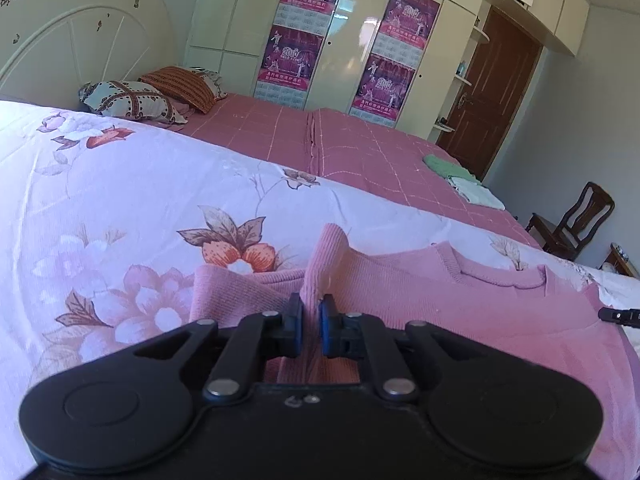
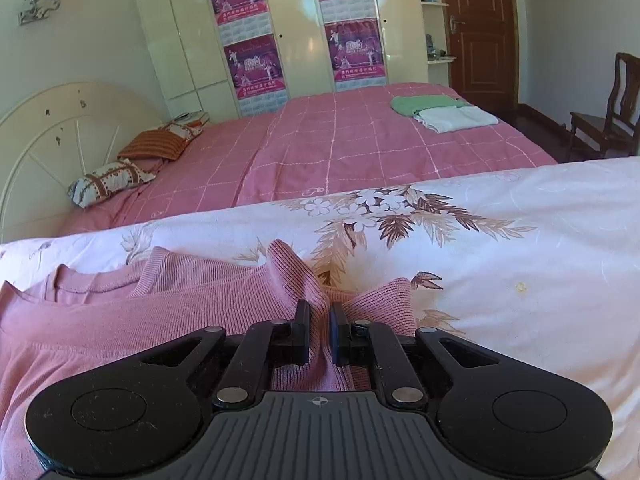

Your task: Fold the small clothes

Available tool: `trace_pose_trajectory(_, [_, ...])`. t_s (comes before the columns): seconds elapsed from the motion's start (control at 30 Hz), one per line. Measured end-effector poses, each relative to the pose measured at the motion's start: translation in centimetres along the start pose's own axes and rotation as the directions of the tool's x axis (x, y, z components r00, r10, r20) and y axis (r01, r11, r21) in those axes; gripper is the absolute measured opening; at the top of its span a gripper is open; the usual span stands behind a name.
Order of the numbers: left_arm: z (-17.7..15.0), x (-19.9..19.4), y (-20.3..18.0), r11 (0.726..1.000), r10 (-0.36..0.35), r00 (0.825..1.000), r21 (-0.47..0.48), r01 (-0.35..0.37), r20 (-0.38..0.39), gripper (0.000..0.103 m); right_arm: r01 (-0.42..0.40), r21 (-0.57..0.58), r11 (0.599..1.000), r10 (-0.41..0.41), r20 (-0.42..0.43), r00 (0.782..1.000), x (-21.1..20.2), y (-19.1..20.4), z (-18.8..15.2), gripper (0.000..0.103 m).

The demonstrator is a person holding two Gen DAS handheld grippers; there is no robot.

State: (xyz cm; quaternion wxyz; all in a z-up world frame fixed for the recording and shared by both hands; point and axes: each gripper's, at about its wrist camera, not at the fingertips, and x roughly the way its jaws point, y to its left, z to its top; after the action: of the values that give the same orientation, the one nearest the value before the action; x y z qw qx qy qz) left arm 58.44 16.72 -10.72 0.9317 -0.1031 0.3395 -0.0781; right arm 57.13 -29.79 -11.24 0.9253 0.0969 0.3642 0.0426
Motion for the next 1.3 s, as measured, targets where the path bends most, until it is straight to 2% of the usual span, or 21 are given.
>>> trace_pose_trajectory(0.07, [0.4, -0.6, -0.5, 0.999, 0.033, 0.999, 0.013, -0.033, 0.004, 0.030, -0.003, 0.001, 1.000, 0.003, -0.007, 1.000, -0.2, -0.1, 0.2, 0.009])
trace_pose_trajectory(0.1, [0.4, -1.6, -0.9, 0.997, 0.066, 0.997, 0.026, -0.067, 0.036, 0.047, 0.003, 0.005, 1.000, -0.003, -0.002, 1.000, -0.5, -0.1, 0.4, 0.019])
trace_pose_trajectory(0.13, [0.4, -2.9, -1.6, 0.996, 0.074, 0.993, 0.051, -0.078, 0.090, 0.058, 0.043, -0.004, 0.999, -0.043, 0.036, 0.998, -1.5, 0.2, 0.7, 0.043])
trace_pose_trajectory(0.17, [0.3, -4.0, -2.7, 0.995, 0.042, 0.990, 0.083, -0.053, 0.136, 0.060, 0.076, -0.029, 0.997, -0.072, 0.108, 0.992, -3.0, 0.9, 0.6, 0.052])
trace_pose_trajectory(0.2, [0.2, -4.5, -4.0, 0.994, 0.003, 0.990, 0.106, -0.018, 0.138, 0.060, 0.041, -0.060, 0.997, -0.033, 0.141, 0.989, -4.0, 1.7, 0.6, 0.053])
trace_pose_trajectory(0.27, [-0.5, -3.9, -7.8, 0.983, -0.106, 0.991, 0.161, 0.092, 0.081, 0.060, -0.091, -0.118, 0.989, 0.103, 0.094, 0.990, -4.6, 4.2, 0.5, 0.052])
trace_pose_trajectory(0.3, [-1.0, -3.3, -10.1, 0.966, -0.158, 0.986, 0.215, 0.144, 0.046, 0.060, -0.131, -0.172, 0.976, 0.147, 0.080, 0.986, -4.5, 6.0, 0.1, 0.049])
trace_pose_trajectory(0.37, [-1.9, -1.9, -13.9, 0.932, -0.215, 0.977, 0.297, 0.208, -0.012, 0.063, -0.203, -0.253, 0.946, 0.217, 0.028, 0.976, -3.7, 9.5, -0.7, 0.046])
trace_pose_trajectory(0.4, [-2.3, -1.0, -15.0, 0.926, -0.216, 0.976, 0.312, 0.214, -0.029, 0.063, -0.228, -0.280, 0.933, 0.239, 0.003, 0.971, -3.1, 11.3, -1.2, 0.046])
trace_pose_trajectory(0.5, [-2.5, 1.4, -14.3, 0.945, -0.171, 0.983, 0.272, 0.184, -0.072, 0.062, -0.265, -0.328, 0.907, 0.260, -0.060, 0.964, -1.0, 14.4, -2.3, 0.046])
trace_pose_trajectory(0.6, [-2.2, 1.8, -10.1, 0.968, -0.104, 0.994, 0.225, 0.110, -0.041, 0.065, -0.215, -0.388, 0.896, 0.199, -0.082, 0.977, 0.6, 14.1, -3.0, 0.046])
trace_pose_trajectory(0.67, [-1.4, 1.6, -7.0, 0.980, 0.009, 1.000, 0.197, -0.006, -0.014, 0.063, -0.172, -0.361, 0.916, 0.160, -0.063, 0.985, 0.8, 11.8, -2.4, 0.046])
trace_pose_trajectory(0.7, [-1.2, 1.5, -5.3, 0.986, 0.026, 1.000, 0.165, -0.025, -0.002, 0.063, -0.103, -0.325, 0.940, 0.096, -0.037, 0.995, 0.8, 10.1, -1.8, 0.046])
trace_pose_trajectory(0.77, [-0.5, 1.2, -2.4, 0.996, -0.015, 1.000, 0.088, 0.014, 0.001, 0.060, 0.064, -0.222, 0.973, -0.063, 0.007, 0.998, 0.9, 5.8, -0.7, 0.046])
trace_pose_trajectory(0.83, [0.0, 1.0, -2.0, 0.996, -0.023, 1.000, 0.081, 0.024, -0.003, 0.059, 0.066, -0.103, 0.993, -0.068, -0.013, 0.998, 1.2, 2.0, -0.1, 0.047])
trace_pose_trajectory(0.97, [-0.2, -0.6, -4.4, 0.994, 0.001, 1.000, 0.108, -0.004, 0.024, 0.062, 0.084, -0.112, 0.990, -0.085, -0.001, 0.996, 0.4, 2.0, 0.4, 0.047])
trace_pose_trajectory(1.0, [-0.6, -1.5, -5.5, 0.992, -0.017, 0.999, 0.125, 0.011, 0.046, 0.065, 0.077, -0.111, 0.991, -0.074, 0.032, 0.997, -0.4, 2.6, 0.4, 0.047])
trace_pose_trajectory(1.07, [-1.7, -3.0, -8.6, 0.981, -0.079, 0.994, 0.182, 0.065, 0.070, 0.069, -0.015, -0.125, 0.992, 0.024, 0.075, 0.997, -2.7, 4.6, -0.1, 0.046])
trace_pose_trajectory(1.17, [-4.0, -3.7, -13.0, 0.960, -0.158, 0.987, 0.241, 0.143, 0.044, 0.070, -0.178, -0.236, 0.955, 0.193, 0.042, 0.980, -4.6, 9.4, -2.4, 0.046])
trace_pose_trajectory(1.23, [-5.4, -3.7, -14.7, 0.952, -0.155, 0.988, 0.272, 0.142, 0.026, 0.070, -0.253, -0.302, 0.919, 0.267, 0.006, 0.964, -5.1, 12.4, -4.4, 0.047])
trace_pose_trajectory(1.3, [-7.0, -2.7, -15.5, 0.940, -0.121, 0.992, 0.318, 0.122, -0.022, 0.070, -0.268, -0.360, 0.894, 0.280, -0.018, 0.960, -4.9, 14.3, -6.3, 0.047])
